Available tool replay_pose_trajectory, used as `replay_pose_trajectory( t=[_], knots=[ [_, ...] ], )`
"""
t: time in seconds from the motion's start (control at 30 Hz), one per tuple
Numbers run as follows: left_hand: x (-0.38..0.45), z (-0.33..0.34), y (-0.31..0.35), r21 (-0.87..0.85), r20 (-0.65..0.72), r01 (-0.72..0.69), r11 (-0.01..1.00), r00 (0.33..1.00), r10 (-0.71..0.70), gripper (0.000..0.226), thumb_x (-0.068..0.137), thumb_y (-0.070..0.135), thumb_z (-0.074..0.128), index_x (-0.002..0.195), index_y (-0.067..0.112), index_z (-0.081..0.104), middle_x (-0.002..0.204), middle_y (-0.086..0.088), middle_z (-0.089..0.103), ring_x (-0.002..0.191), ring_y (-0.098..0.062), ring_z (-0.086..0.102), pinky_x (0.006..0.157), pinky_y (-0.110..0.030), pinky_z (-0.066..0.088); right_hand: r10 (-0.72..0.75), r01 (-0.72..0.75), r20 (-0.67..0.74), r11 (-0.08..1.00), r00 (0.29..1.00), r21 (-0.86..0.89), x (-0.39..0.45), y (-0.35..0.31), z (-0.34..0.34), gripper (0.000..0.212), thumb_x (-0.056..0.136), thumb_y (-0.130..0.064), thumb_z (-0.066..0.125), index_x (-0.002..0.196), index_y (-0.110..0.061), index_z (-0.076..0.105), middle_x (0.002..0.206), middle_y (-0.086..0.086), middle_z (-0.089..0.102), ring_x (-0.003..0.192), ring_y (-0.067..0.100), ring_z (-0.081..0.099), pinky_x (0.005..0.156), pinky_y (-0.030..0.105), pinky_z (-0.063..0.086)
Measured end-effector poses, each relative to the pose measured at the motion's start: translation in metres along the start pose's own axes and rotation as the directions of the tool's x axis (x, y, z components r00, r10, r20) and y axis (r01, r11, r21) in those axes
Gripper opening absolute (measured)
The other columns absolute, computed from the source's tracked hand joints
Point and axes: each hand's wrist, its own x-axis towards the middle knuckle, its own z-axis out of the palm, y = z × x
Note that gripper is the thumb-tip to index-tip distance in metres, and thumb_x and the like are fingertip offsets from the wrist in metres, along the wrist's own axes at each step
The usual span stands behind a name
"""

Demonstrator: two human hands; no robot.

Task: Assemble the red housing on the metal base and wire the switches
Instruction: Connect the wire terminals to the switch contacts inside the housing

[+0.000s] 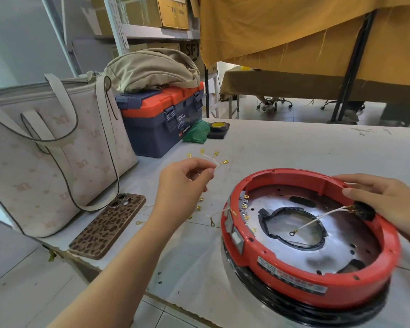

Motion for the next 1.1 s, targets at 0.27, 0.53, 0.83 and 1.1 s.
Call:
replay_pose_trajectory(
  t=[0.27, 0.53, 0.83, 1.1],
  knots=[
    [0.001, 0.01, 0.04, -0.024, 0.116, -0.087, 0.996, 0.989, 0.089, 0.014, 0.086, 0.01, 0.064, 0.083, 0.02, 0.073, 0.067, 0.001, 0.07, 0.045, -0.015, 0.06, 0.041, -0.02, 0.045, 0.001, 0.001, -0.033, 0.999, 0.999, 0.035, -0.01, -0.018, 0.009, 0.025, 0.089, -0.007, 0.059, 0.103, -0.024, 0.071, 0.091, 0.001, 0.075, 0.088, 0.023, 0.069, 0.087, 0.04, 0.052],
    [-0.001, 0.046, 0.067, 0.04, 0.286, -0.132, 0.99, 0.951, 0.116, 0.02, 0.087, 0.009, 0.059, 0.081, 0.024, 0.07, 0.075, 0.003, 0.066, 0.039, -0.011, 0.06, 0.038, -0.016, 0.04, -0.137, 0.152, -0.161, 0.984, 0.977, 0.089, -0.017, -0.037, 0.011, 0.019, 0.085, -0.011, 0.065, 0.097, -0.025, 0.07, 0.098, -0.009, 0.073, 0.096, 0.007, 0.066, 0.084, 0.018, 0.044],
    [-0.001, 0.092, 0.075, 0.16, 0.43, -0.041, 0.986, 0.902, -0.032, 0.024, 0.083, 0.003, 0.051, 0.083, 0.015, 0.072, 0.064, -0.005, 0.066, 0.03, -0.002, 0.044, 0.033, -0.009, 0.031, -0.335, 0.321, 0.017, 0.916, 0.942, 0.239, -0.032, -0.056, 0.007, 0.018, 0.082, -0.01, 0.062, 0.09, -0.02, 0.075, 0.081, 0.008, 0.071, 0.078, 0.02, 0.061, 0.071, 0.022, 0.05],
    [0.004, 0.115, 0.064, 0.268, 0.417, -0.019, 0.963, 0.903, -0.098, 0.024, 0.083, 0.005, 0.052, 0.079, 0.018, 0.072, 0.067, 0.003, 0.065, 0.041, -0.001, 0.048, 0.043, -0.013, 0.037, -0.393, 0.304, 0.2, 0.881, 0.898, 0.363, -0.036, -0.059, 0.009, 0.022, 0.071, -0.018, 0.075, 0.093, -0.018, 0.072, 0.074, 0.0, 0.064, 0.068, 0.012, 0.06, 0.066, 0.017, 0.049]
  ],
)
